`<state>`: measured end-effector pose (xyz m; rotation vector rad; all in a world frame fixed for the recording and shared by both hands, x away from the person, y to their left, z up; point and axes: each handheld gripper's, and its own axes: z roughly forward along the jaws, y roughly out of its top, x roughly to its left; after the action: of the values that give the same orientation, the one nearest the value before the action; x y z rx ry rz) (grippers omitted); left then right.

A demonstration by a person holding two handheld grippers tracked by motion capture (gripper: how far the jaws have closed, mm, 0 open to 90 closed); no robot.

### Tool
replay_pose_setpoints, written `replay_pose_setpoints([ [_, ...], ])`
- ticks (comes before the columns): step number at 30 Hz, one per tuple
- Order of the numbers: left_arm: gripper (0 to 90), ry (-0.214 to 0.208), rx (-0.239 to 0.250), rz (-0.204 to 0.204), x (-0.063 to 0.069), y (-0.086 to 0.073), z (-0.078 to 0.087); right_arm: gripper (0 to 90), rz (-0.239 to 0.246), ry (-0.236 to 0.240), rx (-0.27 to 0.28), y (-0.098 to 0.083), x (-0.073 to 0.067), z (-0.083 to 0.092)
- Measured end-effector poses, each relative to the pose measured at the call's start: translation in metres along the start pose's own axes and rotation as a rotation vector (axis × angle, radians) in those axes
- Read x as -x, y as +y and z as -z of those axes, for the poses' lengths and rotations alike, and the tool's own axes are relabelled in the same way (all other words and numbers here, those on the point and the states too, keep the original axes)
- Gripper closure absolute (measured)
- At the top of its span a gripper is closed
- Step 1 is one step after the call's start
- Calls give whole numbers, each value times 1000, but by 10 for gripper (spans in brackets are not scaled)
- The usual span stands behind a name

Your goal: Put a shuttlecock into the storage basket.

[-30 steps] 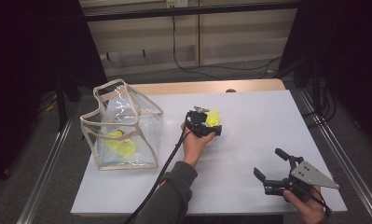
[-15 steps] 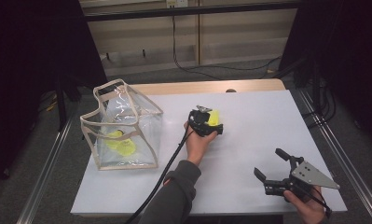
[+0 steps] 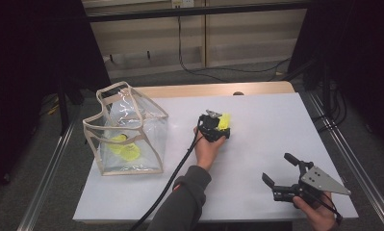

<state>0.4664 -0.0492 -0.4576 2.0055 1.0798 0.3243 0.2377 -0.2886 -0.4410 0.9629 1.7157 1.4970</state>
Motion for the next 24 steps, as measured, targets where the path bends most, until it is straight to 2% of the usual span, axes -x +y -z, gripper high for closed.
replay_pose_setpoints([
  [2, 490, -1, 0, -4, 1, 0, -1, 12, -1, 0, 1, 0, 0, 0],
  [5, 581, 11, -2, -31, 1, 0, -1, 12, -2, -2, 0, 0, 0, 0],
  [8, 639, -5, -11, -17, 0, 0, -2, 12, 0, 0, -1, 0, 0, 0],
  [16, 647, -30, -33, -8, -2, 0, 0, 12, 0, -1, 0, 0, 0, 0],
  [24, 648, -67, -26, 24, -2, 5, 9, 12, -5, -1, 2, 0, 0, 1],
])
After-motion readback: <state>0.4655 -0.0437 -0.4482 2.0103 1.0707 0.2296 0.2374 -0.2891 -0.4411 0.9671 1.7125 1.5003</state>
